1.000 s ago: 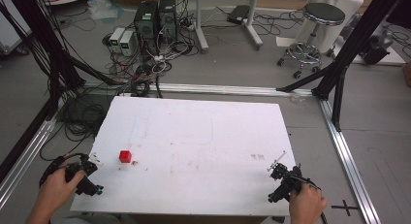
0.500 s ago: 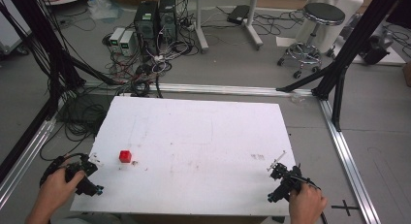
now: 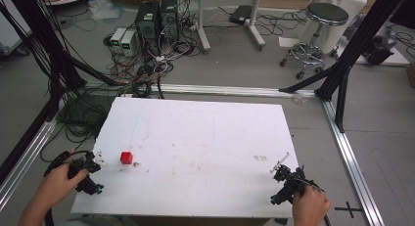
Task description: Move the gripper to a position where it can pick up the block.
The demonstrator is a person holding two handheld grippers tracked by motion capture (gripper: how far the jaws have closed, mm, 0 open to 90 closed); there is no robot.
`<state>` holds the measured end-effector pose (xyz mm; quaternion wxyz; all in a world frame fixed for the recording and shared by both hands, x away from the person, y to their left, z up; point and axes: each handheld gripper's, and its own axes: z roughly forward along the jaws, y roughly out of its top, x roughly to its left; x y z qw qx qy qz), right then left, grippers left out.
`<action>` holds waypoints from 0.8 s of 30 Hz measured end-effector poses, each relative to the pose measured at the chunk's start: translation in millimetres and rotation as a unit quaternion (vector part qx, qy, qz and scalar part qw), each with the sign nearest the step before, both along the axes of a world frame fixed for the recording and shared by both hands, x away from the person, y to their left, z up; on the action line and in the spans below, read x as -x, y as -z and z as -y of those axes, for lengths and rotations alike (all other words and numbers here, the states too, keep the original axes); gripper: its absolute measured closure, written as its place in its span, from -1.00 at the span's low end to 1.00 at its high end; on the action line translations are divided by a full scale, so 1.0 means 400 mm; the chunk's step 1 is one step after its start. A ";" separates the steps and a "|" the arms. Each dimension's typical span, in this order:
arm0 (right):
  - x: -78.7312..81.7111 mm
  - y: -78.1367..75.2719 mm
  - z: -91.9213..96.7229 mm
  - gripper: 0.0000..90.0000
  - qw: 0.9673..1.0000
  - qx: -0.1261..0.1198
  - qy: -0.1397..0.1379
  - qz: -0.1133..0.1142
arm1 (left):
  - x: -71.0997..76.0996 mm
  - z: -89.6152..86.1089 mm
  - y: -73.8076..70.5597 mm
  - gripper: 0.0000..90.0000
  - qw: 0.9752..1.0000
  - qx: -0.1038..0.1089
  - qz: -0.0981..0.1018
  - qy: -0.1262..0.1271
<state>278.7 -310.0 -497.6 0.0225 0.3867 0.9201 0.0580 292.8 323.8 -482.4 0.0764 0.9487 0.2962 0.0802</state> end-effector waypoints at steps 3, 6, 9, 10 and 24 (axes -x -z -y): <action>0.000 -0.001 -0.001 -0.96 1.000 0.000 0.000 0.001 | -0.013 -0.004 -0.005 -0.48 1.000 -0.002 0.000 0.009; -0.001 0.000 0.000 -0.96 1.000 0.001 -0.002 -0.001 | -0.025 -0.004 -0.004 -0.48 1.000 -0.013 -0.005 0.022; -0.001 0.001 0.000 -0.96 1.000 0.002 -0.002 -0.003 | -0.038 -0.004 -0.005 -0.48 0.999 -0.016 -0.007 0.035; -0.001 0.002 -0.002 -0.96 1.000 0.002 -0.001 -0.002 | -0.042 -0.004 -0.006 -0.48 0.999 -0.019 -0.007 0.041; -0.004 0.003 -0.010 -0.96 1.000 0.003 -0.007 -0.004 | -0.100 0.026 -0.027 -0.48 0.993 -0.037 -0.012 0.112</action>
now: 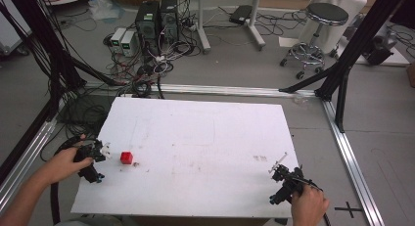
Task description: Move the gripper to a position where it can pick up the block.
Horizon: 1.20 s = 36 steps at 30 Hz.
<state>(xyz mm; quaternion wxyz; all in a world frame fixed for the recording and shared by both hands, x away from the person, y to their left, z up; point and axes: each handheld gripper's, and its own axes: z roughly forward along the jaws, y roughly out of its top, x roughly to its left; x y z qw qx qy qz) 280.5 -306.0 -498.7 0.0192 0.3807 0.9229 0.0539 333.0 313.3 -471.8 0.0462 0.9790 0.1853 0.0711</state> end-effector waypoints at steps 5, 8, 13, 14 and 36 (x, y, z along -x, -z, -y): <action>-0.002 0.000 -0.004 -0.96 1.000 0.004 -0.003 -0.002 | -0.025 0.019 -0.004 -0.48 1.000 -0.004 0.001 0.030; -0.003 0.002 -0.005 -0.96 1.000 0.003 -0.006 0.000 | -0.040 0.031 -0.005 -0.48 0.999 -0.008 0.000 0.047; -0.003 0.001 -0.003 -0.96 1.000 0.002 -0.005 0.000 | -0.065 0.048 0.002 -0.48 0.998 -0.009 0.001 0.060; -0.003 0.001 -0.003 -0.96 1.000 0.003 -0.006 -0.001 | -0.068 0.051 0.003 -0.48 0.998 -0.010 0.000 0.059; -0.007 0.003 -0.004 -0.96 1.000 0.003 -0.009 -0.004 | -0.148 0.106 0.024 -0.48 0.993 -0.021 -0.012 0.120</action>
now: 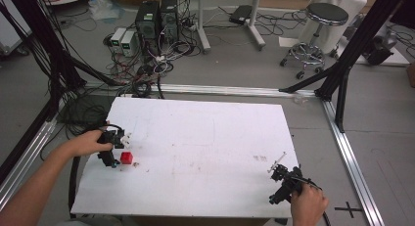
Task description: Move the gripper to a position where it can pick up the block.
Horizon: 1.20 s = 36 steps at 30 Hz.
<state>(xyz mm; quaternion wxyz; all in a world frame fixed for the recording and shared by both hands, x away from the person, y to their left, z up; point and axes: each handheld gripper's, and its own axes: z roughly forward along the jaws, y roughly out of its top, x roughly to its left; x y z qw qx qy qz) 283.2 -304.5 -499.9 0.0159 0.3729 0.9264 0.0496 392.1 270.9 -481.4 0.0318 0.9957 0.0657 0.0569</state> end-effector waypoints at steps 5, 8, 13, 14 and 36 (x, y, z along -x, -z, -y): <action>0.000 -0.002 0.004 -0.96 1.000 -0.002 0.002 0.004 | -0.008 0.015 0.017 -0.48 1.000 -0.002 -0.006 0.020; 0.001 -0.001 0.003 -0.96 1.000 -0.004 0.003 0.002 | -0.011 0.022 0.027 -0.48 0.999 -0.012 -0.012 0.030; -0.001 -0.001 0.001 -0.96 1.000 -0.002 -0.001 0.003 | -0.015 0.030 0.036 -0.48 0.999 -0.021 -0.014 0.037; -0.001 -0.001 -0.001 -0.96 1.000 -0.002 0.001 0.002 | -0.016 0.031 0.037 -0.48 0.999 -0.022 -0.018 0.040; -0.001 0.000 -0.002 -0.96 1.000 -0.002 0.001 0.001 | -0.021 0.062 0.070 -0.48 0.997 -0.032 -0.040 0.065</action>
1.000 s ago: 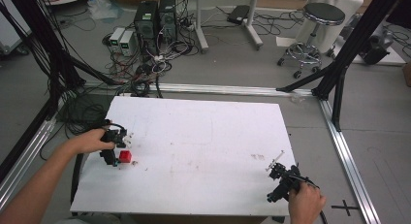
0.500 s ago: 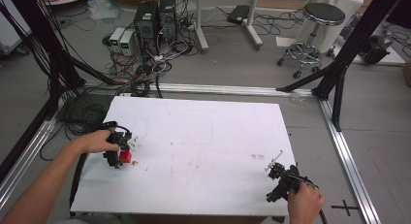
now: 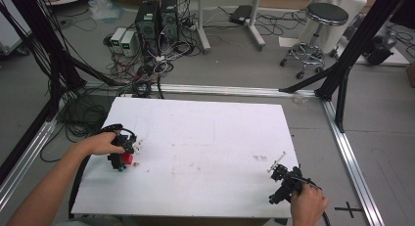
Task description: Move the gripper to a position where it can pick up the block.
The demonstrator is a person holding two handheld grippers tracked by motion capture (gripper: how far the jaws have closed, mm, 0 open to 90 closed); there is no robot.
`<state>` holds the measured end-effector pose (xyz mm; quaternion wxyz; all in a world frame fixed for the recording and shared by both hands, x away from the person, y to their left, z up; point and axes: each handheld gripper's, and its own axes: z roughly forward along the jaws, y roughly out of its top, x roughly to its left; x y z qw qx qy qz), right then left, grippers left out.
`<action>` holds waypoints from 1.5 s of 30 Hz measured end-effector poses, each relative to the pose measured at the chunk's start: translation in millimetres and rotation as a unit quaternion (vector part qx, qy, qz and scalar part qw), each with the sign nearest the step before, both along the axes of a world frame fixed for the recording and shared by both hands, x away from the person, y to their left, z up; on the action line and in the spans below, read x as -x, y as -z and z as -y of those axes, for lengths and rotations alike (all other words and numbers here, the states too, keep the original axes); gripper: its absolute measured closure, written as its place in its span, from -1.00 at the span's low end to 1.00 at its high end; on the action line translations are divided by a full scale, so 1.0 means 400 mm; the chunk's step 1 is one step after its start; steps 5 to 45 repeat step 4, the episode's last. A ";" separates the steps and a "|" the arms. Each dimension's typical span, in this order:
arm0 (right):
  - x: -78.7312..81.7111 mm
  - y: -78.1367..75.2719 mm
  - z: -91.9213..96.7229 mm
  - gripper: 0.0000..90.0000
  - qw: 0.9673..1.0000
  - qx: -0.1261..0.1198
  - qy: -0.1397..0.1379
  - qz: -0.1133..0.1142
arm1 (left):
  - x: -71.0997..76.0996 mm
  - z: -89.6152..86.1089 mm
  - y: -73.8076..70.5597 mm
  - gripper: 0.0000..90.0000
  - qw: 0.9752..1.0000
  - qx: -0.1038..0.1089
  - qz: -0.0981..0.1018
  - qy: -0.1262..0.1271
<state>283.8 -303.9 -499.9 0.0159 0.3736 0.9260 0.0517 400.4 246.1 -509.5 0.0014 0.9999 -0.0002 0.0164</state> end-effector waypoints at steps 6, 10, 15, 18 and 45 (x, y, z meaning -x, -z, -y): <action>0.000 0.000 0.000 -0.96 1.000 -0.001 0.001 0.001 | 0.000 -0.003 -0.001 -0.48 1.000 0.004 0.004 -0.001; 0.000 0.000 0.000 -0.96 1.000 -0.001 0.001 0.001 | 0.000 -0.003 -0.001 -0.48 1.000 0.004 0.004 -0.001; 0.000 0.000 0.000 -0.96 1.000 -0.001 0.001 0.001 | 0.000 -0.003 -0.001 -0.48 1.000 0.004 0.004 -0.001; 0.000 0.000 0.000 -0.96 1.000 -0.001 0.001 0.001 | 0.000 -0.003 -0.001 -0.48 1.000 0.004 0.004 -0.001; 0.000 0.000 0.000 -0.96 1.000 -0.001 0.001 0.001 | 0.000 -0.003 -0.001 -0.48 1.000 0.004 0.004 -0.001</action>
